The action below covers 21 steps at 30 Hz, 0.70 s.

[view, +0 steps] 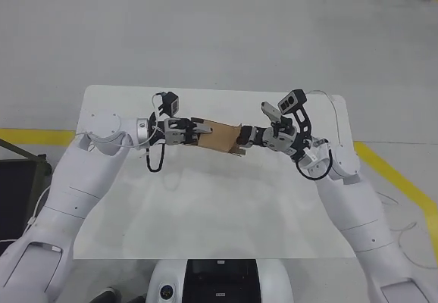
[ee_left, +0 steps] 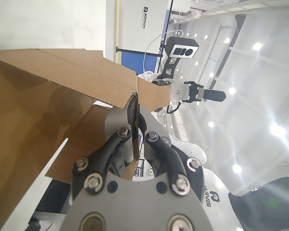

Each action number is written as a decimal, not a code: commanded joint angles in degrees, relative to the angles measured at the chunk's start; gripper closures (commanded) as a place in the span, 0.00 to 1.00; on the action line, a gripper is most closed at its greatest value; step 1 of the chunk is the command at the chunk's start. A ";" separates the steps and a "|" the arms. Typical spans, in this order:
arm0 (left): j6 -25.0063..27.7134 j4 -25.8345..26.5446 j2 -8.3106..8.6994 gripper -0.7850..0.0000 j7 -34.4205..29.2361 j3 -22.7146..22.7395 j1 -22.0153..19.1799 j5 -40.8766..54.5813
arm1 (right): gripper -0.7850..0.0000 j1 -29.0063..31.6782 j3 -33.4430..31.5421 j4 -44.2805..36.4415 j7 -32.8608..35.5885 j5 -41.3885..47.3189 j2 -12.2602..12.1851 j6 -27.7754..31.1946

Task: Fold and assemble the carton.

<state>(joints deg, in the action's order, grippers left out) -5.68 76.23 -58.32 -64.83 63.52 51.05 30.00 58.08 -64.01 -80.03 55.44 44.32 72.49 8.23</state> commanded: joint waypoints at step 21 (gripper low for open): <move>-0.29 -1.14 0.04 1.00 -1.52 1.57 0.00 2.28 | 0.00 -1.38 0.62 1.99 -1.34 -1.35 0.73 0.48</move>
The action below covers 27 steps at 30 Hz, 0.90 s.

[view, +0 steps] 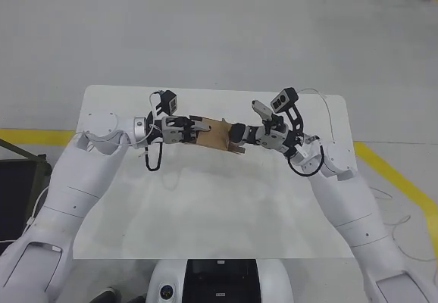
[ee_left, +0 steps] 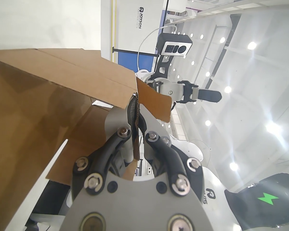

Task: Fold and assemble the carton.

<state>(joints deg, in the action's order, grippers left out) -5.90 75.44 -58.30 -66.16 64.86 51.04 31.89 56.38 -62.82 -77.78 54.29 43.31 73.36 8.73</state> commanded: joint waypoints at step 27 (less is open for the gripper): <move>-3.14 -1.52 0.02 1.00 -5.78 0.47 0.04 4.22 | 0.00 0.41 -1.43 3.05 -2.20 -0.48 0.23 -0.22</move>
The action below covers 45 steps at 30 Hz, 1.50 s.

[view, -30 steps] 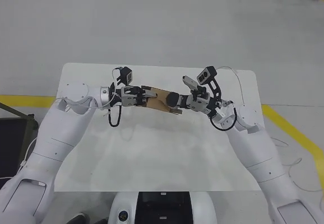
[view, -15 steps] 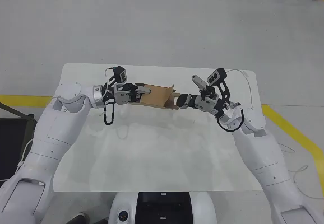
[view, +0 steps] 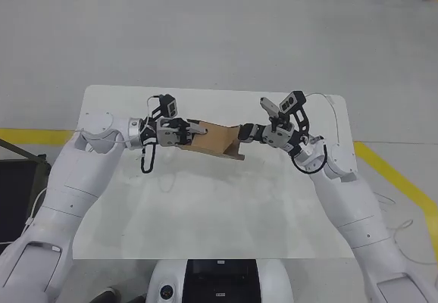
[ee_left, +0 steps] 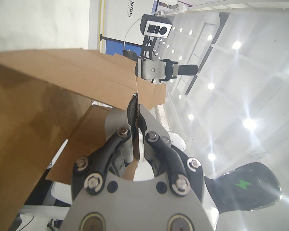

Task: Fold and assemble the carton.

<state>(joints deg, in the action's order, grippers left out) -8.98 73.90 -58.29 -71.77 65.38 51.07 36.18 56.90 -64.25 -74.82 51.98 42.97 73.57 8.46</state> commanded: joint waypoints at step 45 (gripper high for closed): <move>0.34 0.89 0.24 1.00 -0.76 -1.03 -0.42 -1.38 | 0.00 -4.59 0.52 8.09 8.09 1.85 1.14 1.36</move>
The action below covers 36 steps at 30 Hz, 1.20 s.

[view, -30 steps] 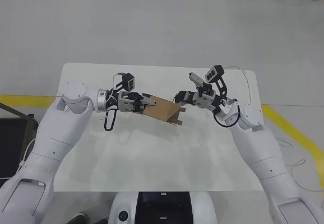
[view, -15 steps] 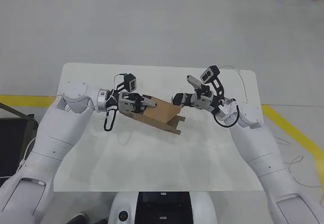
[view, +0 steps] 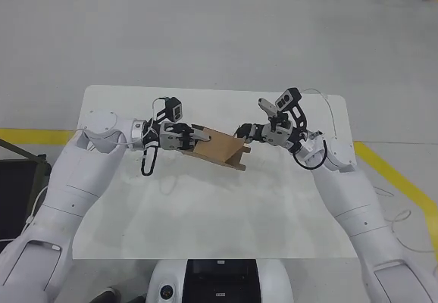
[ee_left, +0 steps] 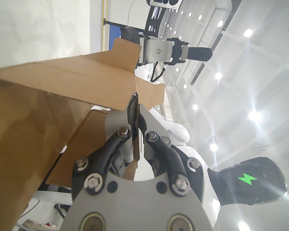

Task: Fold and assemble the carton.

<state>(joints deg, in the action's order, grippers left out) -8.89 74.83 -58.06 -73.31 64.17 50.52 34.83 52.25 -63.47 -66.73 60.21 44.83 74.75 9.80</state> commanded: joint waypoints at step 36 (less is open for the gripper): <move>2.30 -3.08 -1.08 1.00 10.76 1.74 0.48 4.31 | 0.00 3.55 4.83 -8.29 -0.25 -0.15 1.04 -4.57</move>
<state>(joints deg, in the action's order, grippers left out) -6.35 71.85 -59.13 -62.28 65.87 51.04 38.94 55.91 -58.79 -75.09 60.00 44.61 75.73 5.15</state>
